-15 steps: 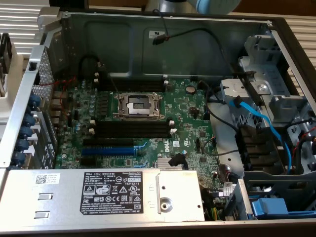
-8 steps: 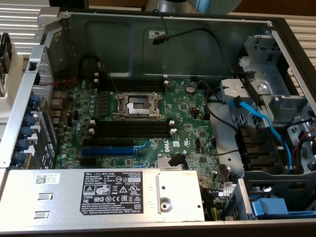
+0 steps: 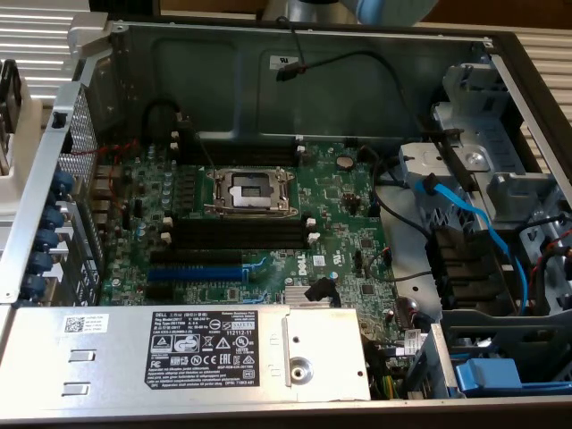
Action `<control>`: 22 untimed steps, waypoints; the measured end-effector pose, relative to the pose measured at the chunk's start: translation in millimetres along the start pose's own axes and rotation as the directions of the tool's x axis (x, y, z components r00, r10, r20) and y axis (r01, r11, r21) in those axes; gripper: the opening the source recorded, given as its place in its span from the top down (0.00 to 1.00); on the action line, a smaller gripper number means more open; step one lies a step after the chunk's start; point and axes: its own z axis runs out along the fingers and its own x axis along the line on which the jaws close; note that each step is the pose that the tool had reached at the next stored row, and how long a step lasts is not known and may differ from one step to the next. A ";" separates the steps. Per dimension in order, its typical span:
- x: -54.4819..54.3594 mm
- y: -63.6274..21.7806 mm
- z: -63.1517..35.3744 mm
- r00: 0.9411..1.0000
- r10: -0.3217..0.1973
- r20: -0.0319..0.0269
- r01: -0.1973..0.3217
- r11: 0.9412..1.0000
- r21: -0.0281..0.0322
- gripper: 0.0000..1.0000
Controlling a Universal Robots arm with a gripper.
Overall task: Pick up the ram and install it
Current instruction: 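Pick up the ram and move it above insertion slot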
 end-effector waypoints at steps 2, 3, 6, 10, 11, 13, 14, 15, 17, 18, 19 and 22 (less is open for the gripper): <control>3.5 -0.3 -9.3 1.000 0.000 0.000 0.000 1.000 -0.002 0.88; 5.2 -0.5 -13.9 1.000 0.000 0.000 0.000 1.000 -0.003 0.88; 10.1 -2.3 -27.5 1.000 0.000 0.001 0.000 1.000 -0.004 0.88; 18.1 -8.5 -45.8 1.000 0.000 0.001 0.000 1.000 -0.004 0.88; 20.3 -10.6 -50.3 1.000 0.000 0.001 0.000 1.000 -0.004 0.88; 24.8 -14.8 -58.5 1.000 0.000 0.001 0.000 1.000 -0.004 0.88; 27.1 -17.1 -61.7 1.000 0.000 0.002 0.000 1.000 -0.004 0.88; 29.2 -19.4 -64.2 1.000 0.000 0.002 0.000 1.000 -0.004 0.88; 34.1 -25.4 -68.0 1.000 0.000 0.004 0.000 1.000 -0.003 0.88; 36.3 -28.4 -69.6 1.000 0.000 0.006 0.000 1.000 -0.003 0.88; 38.6 -31.6 -70.9 1.000 0.000 0.007 0.000 1.000 -0.003 0.88; 45.5 -41.6 -73.9 1.000 0.000 0.008 0.000 1.000 -0.003 0.88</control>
